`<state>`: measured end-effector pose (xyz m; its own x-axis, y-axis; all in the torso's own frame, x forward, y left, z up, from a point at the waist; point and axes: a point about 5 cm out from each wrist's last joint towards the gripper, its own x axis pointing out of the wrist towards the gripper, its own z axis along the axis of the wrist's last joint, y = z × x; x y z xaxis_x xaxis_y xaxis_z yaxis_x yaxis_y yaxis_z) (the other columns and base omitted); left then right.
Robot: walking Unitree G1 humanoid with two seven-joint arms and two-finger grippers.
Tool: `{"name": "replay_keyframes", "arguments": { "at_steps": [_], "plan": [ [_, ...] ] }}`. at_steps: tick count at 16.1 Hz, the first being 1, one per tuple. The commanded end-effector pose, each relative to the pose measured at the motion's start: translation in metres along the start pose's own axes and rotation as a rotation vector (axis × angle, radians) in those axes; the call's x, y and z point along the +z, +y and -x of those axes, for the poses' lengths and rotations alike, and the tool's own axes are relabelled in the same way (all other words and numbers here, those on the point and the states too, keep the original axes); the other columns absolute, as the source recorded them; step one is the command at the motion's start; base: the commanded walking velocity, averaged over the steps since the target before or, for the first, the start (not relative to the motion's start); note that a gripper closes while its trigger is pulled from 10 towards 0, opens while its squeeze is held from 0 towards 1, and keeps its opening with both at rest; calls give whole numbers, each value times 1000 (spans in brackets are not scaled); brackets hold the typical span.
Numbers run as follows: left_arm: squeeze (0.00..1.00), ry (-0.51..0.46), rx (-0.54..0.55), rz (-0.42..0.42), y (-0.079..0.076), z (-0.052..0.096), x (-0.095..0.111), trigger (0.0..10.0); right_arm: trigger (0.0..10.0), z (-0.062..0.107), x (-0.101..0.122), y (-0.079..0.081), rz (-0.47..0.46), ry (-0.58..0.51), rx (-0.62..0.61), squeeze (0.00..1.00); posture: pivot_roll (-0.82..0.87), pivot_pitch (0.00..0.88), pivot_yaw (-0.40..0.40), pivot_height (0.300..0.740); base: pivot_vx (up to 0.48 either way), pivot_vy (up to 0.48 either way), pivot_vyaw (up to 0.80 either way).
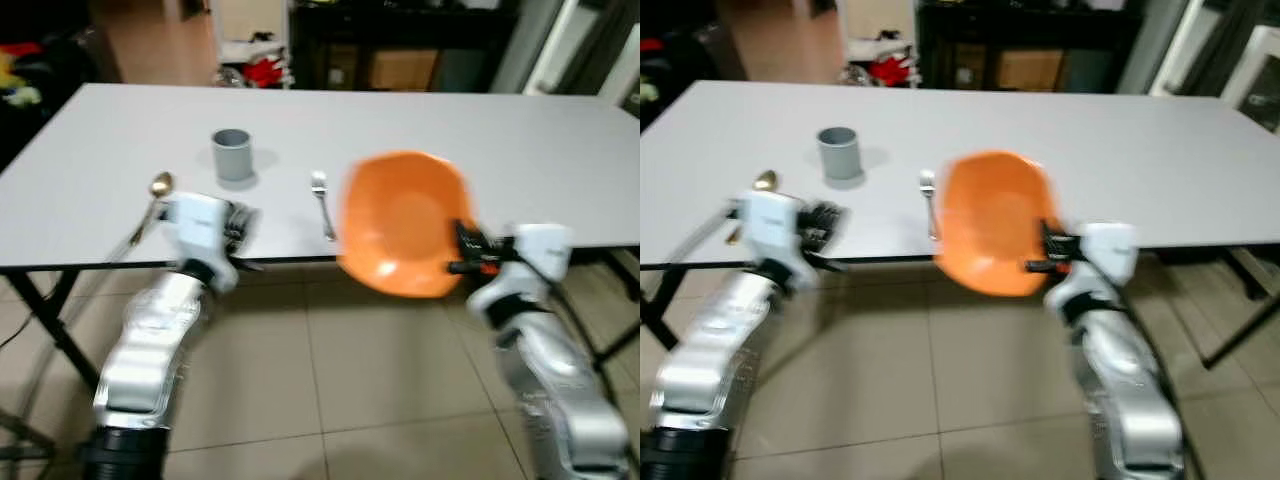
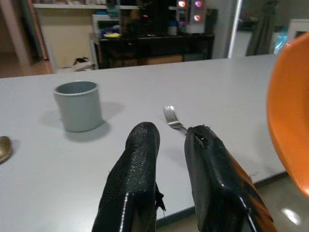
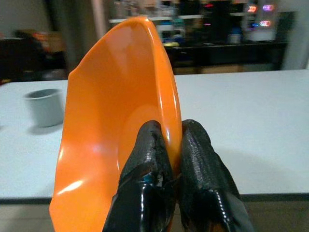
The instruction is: Setting the table
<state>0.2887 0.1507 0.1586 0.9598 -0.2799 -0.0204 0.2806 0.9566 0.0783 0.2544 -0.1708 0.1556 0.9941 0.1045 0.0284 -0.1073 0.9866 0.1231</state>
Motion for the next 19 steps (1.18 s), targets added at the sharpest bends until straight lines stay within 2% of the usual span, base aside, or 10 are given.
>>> {"name": "replay_keyframes", "arguments": {
  "at_steps": [1,9,10,18,19],
  "plan": [
    [0,-4,28,-17,9,3,3,10000,10000,-2,9,8,-13,-52,37,0,-16,0,-57,740,296,0,0],
    [0,-5,36,-21,12,3,4,10000,10000,-5,8,9,-28,-49,48,0,-10,0,-61,740,296,0,0],
    [0,-4,33,-26,12,3,4,10000,10000,-5,9,10,6,-47,56,0,-10,0,-61,740,296,0,0],
    [0,-5,34,-29,14,2,6,10000,10000,-6,7,12,15,-40,71,0,-2,0,-55,740,297,0,100],
    [0,-5,37,-30,14,2,6,10000,10000,-8,7,14,33,-36,88,0,0,0,-56,740,300,0,800]
  ]
}}
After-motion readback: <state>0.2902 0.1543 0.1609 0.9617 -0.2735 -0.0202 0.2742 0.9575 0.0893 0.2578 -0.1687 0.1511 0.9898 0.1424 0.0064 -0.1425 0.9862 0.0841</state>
